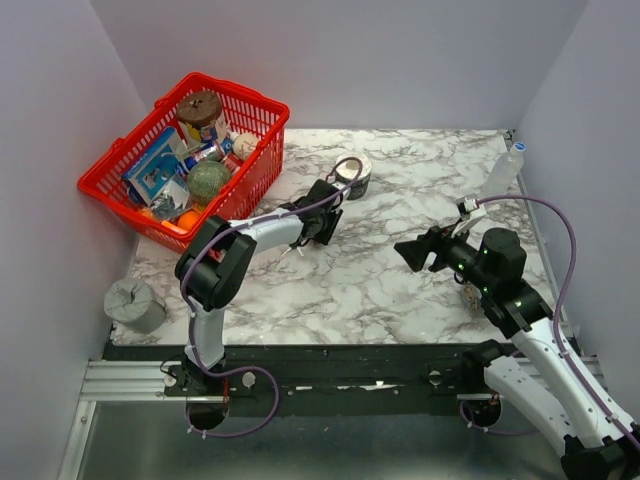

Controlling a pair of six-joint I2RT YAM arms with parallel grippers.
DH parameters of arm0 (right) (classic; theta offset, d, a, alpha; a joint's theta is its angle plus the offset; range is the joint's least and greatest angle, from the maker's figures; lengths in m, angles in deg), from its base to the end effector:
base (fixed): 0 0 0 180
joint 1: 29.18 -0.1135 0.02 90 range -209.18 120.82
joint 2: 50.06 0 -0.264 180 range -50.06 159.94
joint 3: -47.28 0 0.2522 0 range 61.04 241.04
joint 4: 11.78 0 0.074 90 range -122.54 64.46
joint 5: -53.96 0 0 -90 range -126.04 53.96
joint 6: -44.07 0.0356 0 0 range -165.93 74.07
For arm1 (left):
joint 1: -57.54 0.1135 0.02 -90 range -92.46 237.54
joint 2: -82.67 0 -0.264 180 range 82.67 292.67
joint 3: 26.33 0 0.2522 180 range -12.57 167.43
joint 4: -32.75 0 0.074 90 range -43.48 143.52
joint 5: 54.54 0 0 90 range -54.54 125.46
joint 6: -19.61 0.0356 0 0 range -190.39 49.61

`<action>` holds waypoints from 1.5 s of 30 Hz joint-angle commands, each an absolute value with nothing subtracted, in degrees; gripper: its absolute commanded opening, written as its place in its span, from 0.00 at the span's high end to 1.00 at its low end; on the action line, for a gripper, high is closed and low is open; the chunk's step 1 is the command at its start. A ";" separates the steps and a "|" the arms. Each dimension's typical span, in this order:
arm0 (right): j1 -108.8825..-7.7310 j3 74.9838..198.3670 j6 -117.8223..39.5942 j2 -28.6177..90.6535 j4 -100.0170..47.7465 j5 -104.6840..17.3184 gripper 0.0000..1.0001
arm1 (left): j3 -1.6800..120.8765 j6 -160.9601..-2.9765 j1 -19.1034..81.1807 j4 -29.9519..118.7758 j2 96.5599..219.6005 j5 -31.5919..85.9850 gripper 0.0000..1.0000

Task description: Unlock with the key

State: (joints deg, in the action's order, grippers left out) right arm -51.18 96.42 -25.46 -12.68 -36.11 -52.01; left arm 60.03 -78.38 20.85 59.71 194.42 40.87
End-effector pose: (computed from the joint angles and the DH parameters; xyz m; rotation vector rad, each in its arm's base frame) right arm 0.1472 0.0701 0.3016 -0.2312 1.8354 0.7741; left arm 0.3328 -0.2438 0.1639 0.5785 2.4232 -0.2139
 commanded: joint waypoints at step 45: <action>-48.43 97.60 -29.67 -15.34 -35.03 -41.76 0.07 | 54.58 -91.04 29.33 63.21 149.57 28.07 0.01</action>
